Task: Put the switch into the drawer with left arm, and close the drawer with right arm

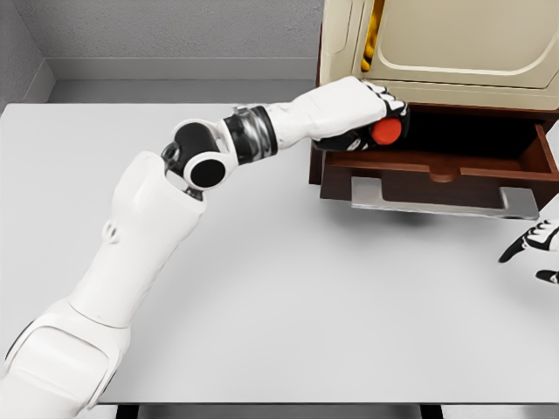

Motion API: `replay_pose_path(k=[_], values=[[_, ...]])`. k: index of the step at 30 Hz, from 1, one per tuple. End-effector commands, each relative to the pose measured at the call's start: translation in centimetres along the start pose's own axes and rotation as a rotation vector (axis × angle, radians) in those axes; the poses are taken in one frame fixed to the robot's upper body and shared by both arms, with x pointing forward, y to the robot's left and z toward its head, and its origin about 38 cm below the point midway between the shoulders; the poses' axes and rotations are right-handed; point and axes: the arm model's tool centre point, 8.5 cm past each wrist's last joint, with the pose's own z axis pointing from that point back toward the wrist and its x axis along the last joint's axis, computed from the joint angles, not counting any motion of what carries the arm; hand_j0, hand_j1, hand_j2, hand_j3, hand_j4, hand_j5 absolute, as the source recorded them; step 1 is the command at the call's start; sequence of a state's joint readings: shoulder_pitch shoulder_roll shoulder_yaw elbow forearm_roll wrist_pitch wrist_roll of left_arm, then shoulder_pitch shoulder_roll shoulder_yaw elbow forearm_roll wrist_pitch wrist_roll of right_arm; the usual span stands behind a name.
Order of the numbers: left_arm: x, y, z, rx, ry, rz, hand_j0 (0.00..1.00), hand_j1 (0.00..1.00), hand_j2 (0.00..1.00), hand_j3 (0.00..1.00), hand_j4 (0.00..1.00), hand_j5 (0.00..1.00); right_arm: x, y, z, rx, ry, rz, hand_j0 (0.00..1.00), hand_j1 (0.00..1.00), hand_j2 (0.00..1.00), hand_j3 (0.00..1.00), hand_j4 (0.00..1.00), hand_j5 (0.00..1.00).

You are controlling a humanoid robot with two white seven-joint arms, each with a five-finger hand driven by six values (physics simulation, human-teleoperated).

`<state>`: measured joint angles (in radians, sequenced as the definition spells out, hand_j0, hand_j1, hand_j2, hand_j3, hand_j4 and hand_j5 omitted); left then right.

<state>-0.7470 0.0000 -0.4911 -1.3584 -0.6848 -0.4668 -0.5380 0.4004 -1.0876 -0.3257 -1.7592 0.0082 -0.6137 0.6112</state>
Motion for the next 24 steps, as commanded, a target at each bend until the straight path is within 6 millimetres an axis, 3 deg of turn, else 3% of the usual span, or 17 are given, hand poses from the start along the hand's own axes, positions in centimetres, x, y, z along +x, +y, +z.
replay_pose_path(k=[1, 3, 5, 7, 10, 24], values=[[0.2, -0.2, -0.2, -0.010, 0.000, -0.007, 0.33, 0.33, 0.33, 0.33, 0.33, 0.33, 0.0, -0.7, 0.3, -0.013, 0.006, 0.008, 0.65, 0.65, 0.65, 0.65, 0.65, 0.65], [0.2, -0.2, -0.2, -0.011, 0.001, -0.007, 0.34, 0.34, 0.34, 0.34, 0.34, 0.34, 0.0, -1.1, 0.4, -0.025, -0.005, -0.002, 0.65, 0.65, 0.65, 0.65, 0.65, 0.65], [0.2, -0.1, -0.2, -0.022, 0.016, -0.044, 0.53, 0.53, 0.53, 0.53, 0.53, 0.53, 0.1, -1.2, 0.4, -0.026, -0.006, -0.003, 0.65, 0.65, 0.65, 0.65, 0.65, 0.65], [0.2, 0.3, -0.3, -0.018, 0.014, -0.053, 0.54, 0.54, 0.54, 0.54, 0.54, 0.54, 0.1, -1.4, 0.5, -0.030, -0.005, -0.001, 0.65, 0.65, 0.65, 0.65, 0.65, 0.65], [0.3, 0.5, -0.3, -0.015, 0.013, -0.055, 0.70, 0.70, 0.70, 0.70, 0.70, 0.70, 0.1, -1.3, 0.5, -0.029, -0.005, -0.002, 0.65, 0.65, 0.65, 0.65, 0.65, 0.65], [0.9, 0.8, -0.4, -0.011, 0.000, -0.072, 0.74, 0.74, 0.74, 0.74, 0.74, 0.74, 0.1, -1.3, 0.5, -0.028, -0.006, -0.003, 0.65, 0.65, 0.65, 0.65, 0.65, 0.65]])
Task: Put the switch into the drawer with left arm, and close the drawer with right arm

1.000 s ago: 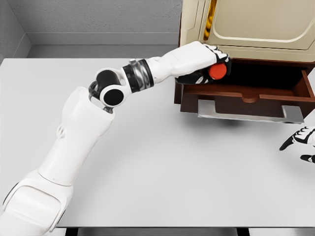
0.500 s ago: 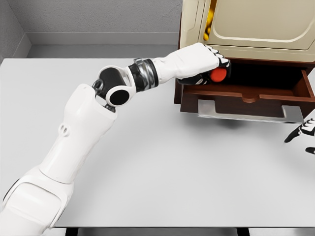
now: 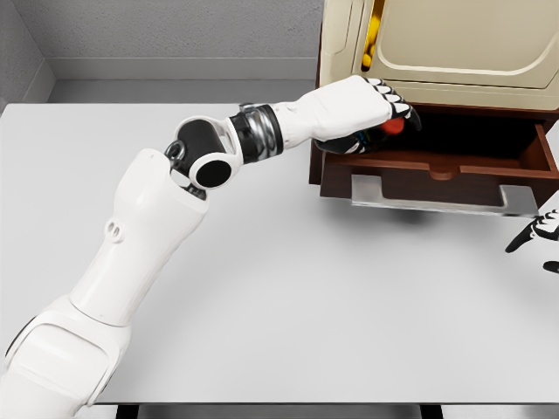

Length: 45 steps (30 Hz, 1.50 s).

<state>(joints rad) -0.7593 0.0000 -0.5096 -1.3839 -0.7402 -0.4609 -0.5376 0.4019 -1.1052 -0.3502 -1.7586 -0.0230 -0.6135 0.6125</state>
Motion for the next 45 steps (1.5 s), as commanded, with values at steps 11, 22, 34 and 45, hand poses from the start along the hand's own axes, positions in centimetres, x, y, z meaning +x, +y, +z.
replay_pose_path(k=[11, 22, 34, 45], values=[[2.8, 2.9, 0.4, 0.082, -0.059, -0.064, 0.79, 0.79, 0.79, 0.79, 0.79, 0.79, 0.0, -0.1, 0.0, -0.006, -0.004, -0.007, 0.65, 0.65, 0.65, 0.65, 0.65, 0.65], [7.0, 5.0, 2.6, 0.216, -0.329, 0.177, 0.88, 0.88, 0.88, 0.88, 0.88, 0.88, 0.0, 0.2, 0.0, 0.001, -0.004, -0.013, 0.67, 0.67, 0.67, 0.67, 0.67, 0.67], [-1.2, 3.3, 8.5, 0.069, -0.012, 0.985, 0.98, 0.98, 0.98, 0.98, 0.98, 0.98, 0.0, 0.3, 0.0, 0.003, -0.003, -0.015, 0.68, 0.68, 0.68, 0.68, 0.68, 0.68], [-2.5, 1.2, 8.5, -0.030, 0.154, 1.131, 0.97, 0.97, 0.97, 0.97, 0.97, 0.97, 0.0, 0.4, 0.0, 0.004, -0.004, -0.018, 0.69, 0.69, 0.69, 0.69, 0.69, 0.69]])
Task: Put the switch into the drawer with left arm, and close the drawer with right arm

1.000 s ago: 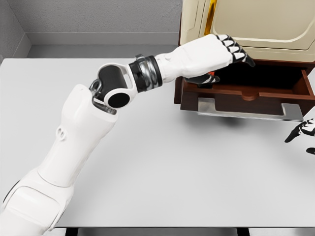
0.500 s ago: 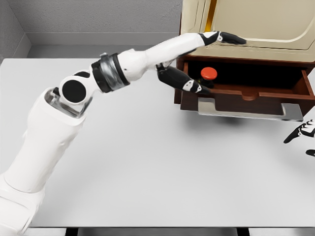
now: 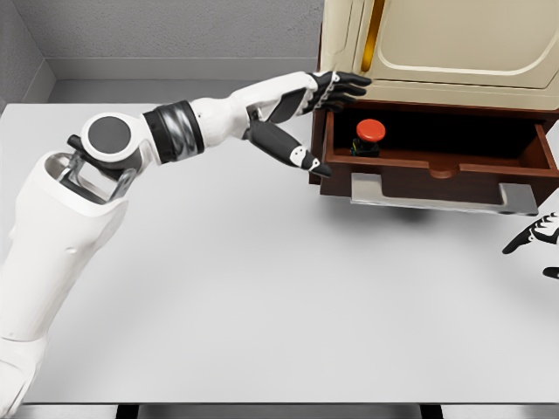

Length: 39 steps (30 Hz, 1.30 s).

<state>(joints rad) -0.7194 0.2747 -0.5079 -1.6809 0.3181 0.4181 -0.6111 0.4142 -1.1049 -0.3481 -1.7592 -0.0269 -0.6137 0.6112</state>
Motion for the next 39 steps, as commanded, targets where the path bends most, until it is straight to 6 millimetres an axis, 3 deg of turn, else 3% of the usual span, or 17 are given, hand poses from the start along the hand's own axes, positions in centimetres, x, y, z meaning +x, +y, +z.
replay_pose_path(k=[1, 4, 7, 14, 19, 27, 32, 37, 39], values=[[-1.3, 0.3, -0.3, 0.004, 0.045, 0.050, 0.97, 0.97, 0.97, 0.97, 0.97, 0.97, 0.0, -0.1, 0.0, -0.004, -0.001, -0.005, 0.69, 0.69, 0.69, 0.69, 0.69, 0.69], [-2.7, 0.1, -1.4, -0.009, 0.111, 0.104, 0.97, 0.97, 0.97, 0.97, 0.97, 0.97, 0.0, 0.0, 0.0, -0.001, -0.002, -0.007, 0.69, 0.69, 0.69, 0.69, 0.69, 0.69], [-2.8, -0.1, -1.9, -0.020, 0.133, 0.117, 0.97, 0.97, 0.97, 0.97, 0.97, 0.97, 0.0, 0.0, 0.0, -0.002, -0.001, -0.006, 0.69, 0.69, 0.69, 0.69, 0.69, 0.69], [-1.4, -1.4, -3.6, -0.051, 0.081, 0.123, 0.97, 0.97, 0.97, 0.97, 0.97, 0.97, 0.0, 0.0, 0.0, -0.002, -0.001, -0.006, 0.69, 0.69, 0.69, 0.69, 0.69, 0.69], [0.1, -2.0, -3.5, -0.065, 0.044, 0.094, 0.97, 0.97, 0.97, 0.97, 0.97, 0.97, 0.0, 0.0, 0.0, -0.002, -0.001, -0.006, 0.69, 0.69, 0.69, 0.69, 0.69, 0.69], [1.5, -3.3, -6.0, -0.080, 0.006, 0.091, 0.98, 0.98, 0.98, 0.98, 0.98, 0.98, 0.0, 0.0, 0.0, -0.001, -0.001, -0.007, 0.69, 0.69, 0.69, 0.69, 0.69, 0.69], [2.3, -2.7, -5.5, -0.071, -0.010, 0.075, 0.98, 0.98, 0.98, 0.98, 0.98, 0.98, 0.0, 0.0, 0.0, -0.001, -0.001, -0.007, 0.69, 0.69, 0.69, 0.69, 0.69, 0.69], [1.7, -1.2, -4.5, -0.039, -0.001, 0.094, 0.98, 0.98, 0.98, 0.98, 0.98, 0.98, 0.0, 0.0, 0.0, -0.002, 0.000, -0.005, 0.70, 0.70, 0.70, 0.70, 0.70, 0.70], [0.6, -0.8, -4.5, -0.030, 0.026, 0.118, 0.98, 0.98, 0.98, 0.98, 0.98, 0.98, 0.0, 0.0, 0.0, -0.002, 0.000, -0.005, 0.70, 0.70, 0.70, 0.70, 0.70, 0.70]])
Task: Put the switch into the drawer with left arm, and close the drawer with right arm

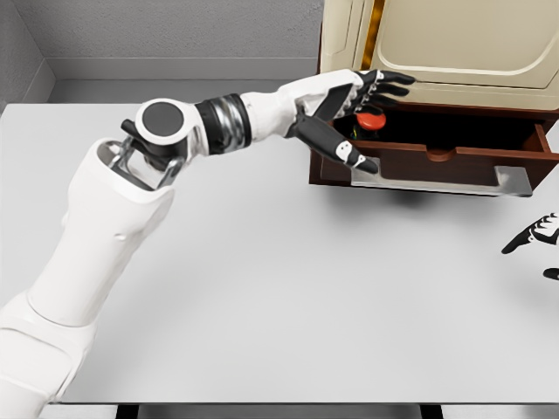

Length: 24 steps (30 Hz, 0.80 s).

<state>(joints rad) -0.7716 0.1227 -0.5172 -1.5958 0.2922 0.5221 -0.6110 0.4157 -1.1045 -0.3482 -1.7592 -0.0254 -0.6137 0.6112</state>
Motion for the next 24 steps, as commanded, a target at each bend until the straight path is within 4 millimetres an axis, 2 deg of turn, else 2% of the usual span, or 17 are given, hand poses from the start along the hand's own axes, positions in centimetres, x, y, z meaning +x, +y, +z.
replay_pose_path(k=[1, 8, 13, 24], values=[[-1.2, 1.1, 0.5, 0.020, 0.031, 0.024, 0.98, 0.98, 0.98, 0.98, 0.98, 0.98, 0.0, -0.1, 0.0, -0.003, -0.001, -0.005, 0.70, 0.70, 0.70, 0.70, 0.70, 0.70], [-2.5, 2.2, 0.4, 0.040, 0.072, 0.053, 0.98, 0.98, 0.98, 0.98, 0.98, 0.98, 0.0, 0.1, 0.0, -0.001, 0.000, -0.007, 0.67, 0.67, 0.67, 0.67, 0.67, 0.67], [-2.7, 2.1, 0.0, 0.039, 0.078, 0.061, 0.98, 0.98, 0.98, 0.98, 0.98, 0.98, 0.0, 0.0, 0.0, -0.001, 0.001, -0.005, 0.56, 0.56, 0.56, 0.56, 0.56, 0.56], [-0.4, -1.7, -4.2, -0.037, 0.011, 0.051, 0.98, 0.98, 0.98, 0.98, 0.98, 0.98, -0.1, 0.6, 0.2, 0.008, 0.009, -0.014, 0.71, 0.71, 0.71, 0.71, 0.71, 0.71]])
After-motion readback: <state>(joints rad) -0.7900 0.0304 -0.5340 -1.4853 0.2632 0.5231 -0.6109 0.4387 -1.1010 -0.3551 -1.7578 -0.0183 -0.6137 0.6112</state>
